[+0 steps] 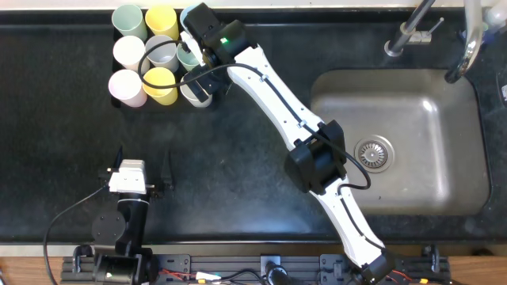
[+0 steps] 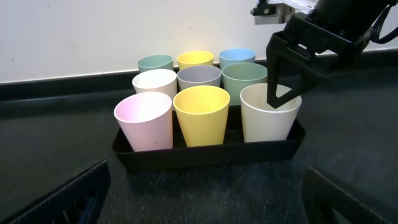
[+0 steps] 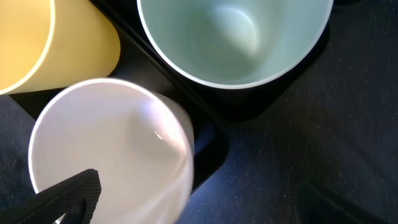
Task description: Store Cups
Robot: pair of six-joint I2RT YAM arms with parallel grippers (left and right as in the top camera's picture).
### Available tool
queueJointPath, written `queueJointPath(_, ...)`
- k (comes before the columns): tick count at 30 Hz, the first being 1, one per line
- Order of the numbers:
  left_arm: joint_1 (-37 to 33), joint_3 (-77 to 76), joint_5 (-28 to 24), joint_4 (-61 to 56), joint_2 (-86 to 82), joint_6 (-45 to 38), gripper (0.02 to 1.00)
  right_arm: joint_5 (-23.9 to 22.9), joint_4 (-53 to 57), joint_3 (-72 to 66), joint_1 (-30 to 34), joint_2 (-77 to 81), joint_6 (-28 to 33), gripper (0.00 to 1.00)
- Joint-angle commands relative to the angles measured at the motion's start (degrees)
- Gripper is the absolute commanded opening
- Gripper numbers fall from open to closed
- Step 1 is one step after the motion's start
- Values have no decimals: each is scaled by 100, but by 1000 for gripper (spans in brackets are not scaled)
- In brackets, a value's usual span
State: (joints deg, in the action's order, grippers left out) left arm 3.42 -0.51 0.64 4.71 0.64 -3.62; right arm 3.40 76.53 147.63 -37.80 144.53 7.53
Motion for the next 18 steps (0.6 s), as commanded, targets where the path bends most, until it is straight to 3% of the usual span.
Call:
queueJointPath(1, 35, 4, -55, 13, -48, -131, 998, -72, -52, 448, 229, -603, -37, 998)
queueJointPath(7, 35, 4, -55, 13, -48, -131, 998, -503, -153, 673, 815, -1668, -289, 998)
queueJointPath(11, 35, 4, -55, 13, -48, -131, 998, -629, 671, 542, 1440, -2291, -433, 996)
queueJointPath(15, 35, 4, -55, 13, -48, -131, 998, -1366, 680, -1215, 1982, -3563, -896, 996)
queueJointPath(18, 35, 4, -55, 13, -48, -131, 1000, -1357, 343, -3038, 2251, -4710, -1099, 998)
